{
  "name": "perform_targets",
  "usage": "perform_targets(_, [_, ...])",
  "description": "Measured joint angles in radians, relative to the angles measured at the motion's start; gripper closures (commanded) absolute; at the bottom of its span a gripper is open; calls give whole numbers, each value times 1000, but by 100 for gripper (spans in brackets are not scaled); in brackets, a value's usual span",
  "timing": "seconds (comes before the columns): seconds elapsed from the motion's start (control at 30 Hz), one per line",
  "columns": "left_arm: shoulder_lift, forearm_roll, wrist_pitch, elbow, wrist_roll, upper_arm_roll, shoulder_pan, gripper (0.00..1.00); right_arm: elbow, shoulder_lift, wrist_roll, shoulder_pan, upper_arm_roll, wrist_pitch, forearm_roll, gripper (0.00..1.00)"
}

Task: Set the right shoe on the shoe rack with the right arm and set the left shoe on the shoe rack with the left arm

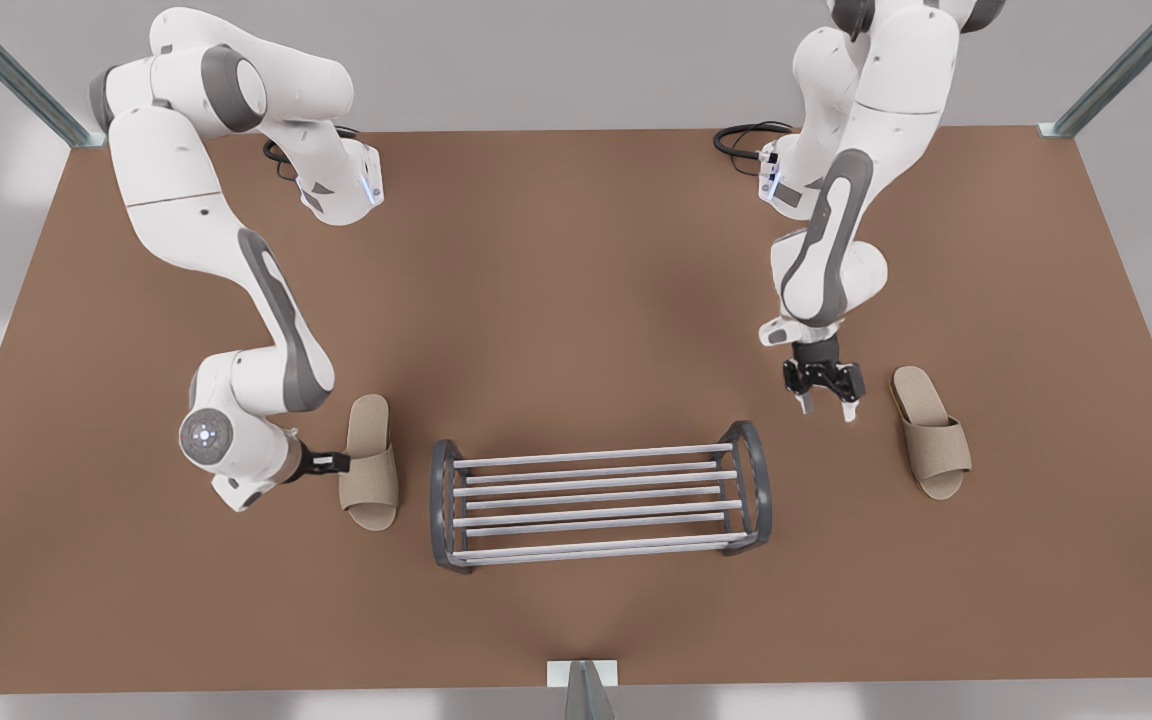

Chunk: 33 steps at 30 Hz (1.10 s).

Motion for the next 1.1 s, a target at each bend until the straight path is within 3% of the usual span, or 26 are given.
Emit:
perform_targets(0.2, [22, 122, 89, -30, -524, 8, 115, 0, -2, 20, 3, -1, 0, 73, 0, 0])
perform_targets(0.53, [132, 189, 41, 64, -1301, 6, 253, 0, -4, 20, 7, -3, 1, 109, 1, 0])
perform_targets(0.8, [237, 280, -37, 119, -1301, 2, 262, 0, -210, -98, 11, -82, 103, 129, 4, 0])
perform_targets(1.1, [315, 296, -68, 193, -1301, -35, 300, 0, -277, -110, 18, -94, 109, 217, -2, 0])
